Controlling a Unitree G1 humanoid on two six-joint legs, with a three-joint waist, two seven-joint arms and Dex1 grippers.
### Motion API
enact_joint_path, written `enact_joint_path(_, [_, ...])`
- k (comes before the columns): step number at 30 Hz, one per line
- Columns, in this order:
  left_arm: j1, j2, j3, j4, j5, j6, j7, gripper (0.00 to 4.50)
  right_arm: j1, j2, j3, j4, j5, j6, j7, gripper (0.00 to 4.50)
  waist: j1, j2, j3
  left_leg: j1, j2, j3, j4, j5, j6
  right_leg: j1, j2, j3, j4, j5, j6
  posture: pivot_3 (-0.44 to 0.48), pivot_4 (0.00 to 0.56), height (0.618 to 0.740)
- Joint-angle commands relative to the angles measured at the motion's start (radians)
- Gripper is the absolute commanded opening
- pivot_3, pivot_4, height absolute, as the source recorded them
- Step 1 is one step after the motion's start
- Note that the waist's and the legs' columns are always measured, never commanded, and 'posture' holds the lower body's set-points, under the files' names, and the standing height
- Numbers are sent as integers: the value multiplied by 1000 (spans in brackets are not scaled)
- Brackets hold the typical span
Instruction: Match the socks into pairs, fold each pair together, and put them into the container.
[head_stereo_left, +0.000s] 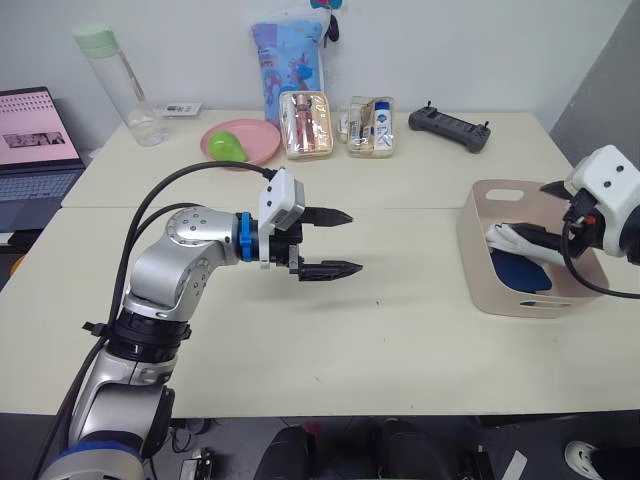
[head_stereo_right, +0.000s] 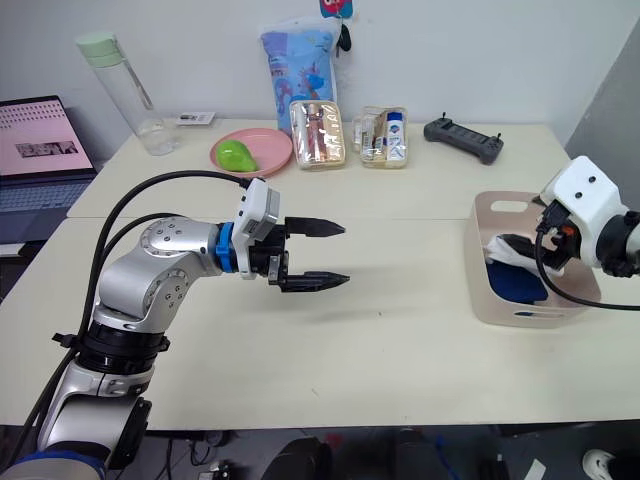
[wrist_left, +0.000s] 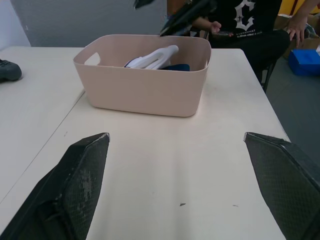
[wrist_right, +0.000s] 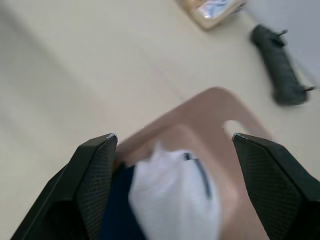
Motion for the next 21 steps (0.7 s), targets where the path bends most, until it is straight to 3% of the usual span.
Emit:
enact_joint_path(1, [-7,6,1,-30,-2,-2,-4,4500,-36,28,28,29,-61,-24,-77,3967,-1,0,0,0,0,0,0,0,0,0,0,0,0,0,0,0,150,733])
enact_joint_path(5, [0,13,2,-46,-1,5,3,4500,4,-24,138,69,-185,-99,-74,3967,0,0,0,0,0,1,0,0,0,-1,0,1,0,0,0,0,150,733])
enact_joint_path(12, [7,14,6,-64,-6,19,13,4500,21,21,197,43,-196,-88,-44,3967,-2,0,0,0,0,1,0,0,0,-1,0,1,1,0,0,0,150,733])
enact_joint_path(16, [10,19,13,-73,-5,22,21,4500,0,32,170,60,-216,-128,-73,3967,-1,0,0,0,0,1,0,0,0,-1,0,1,1,0,0,0,150,733])
enact_joint_path(21, [52,60,65,-98,2,21,66,4500,-25,40,42,31,-154,-72,-85,3967,-2,0,0,0,0,1,0,0,0,-1,0,1,1,0,0,0,150,733])
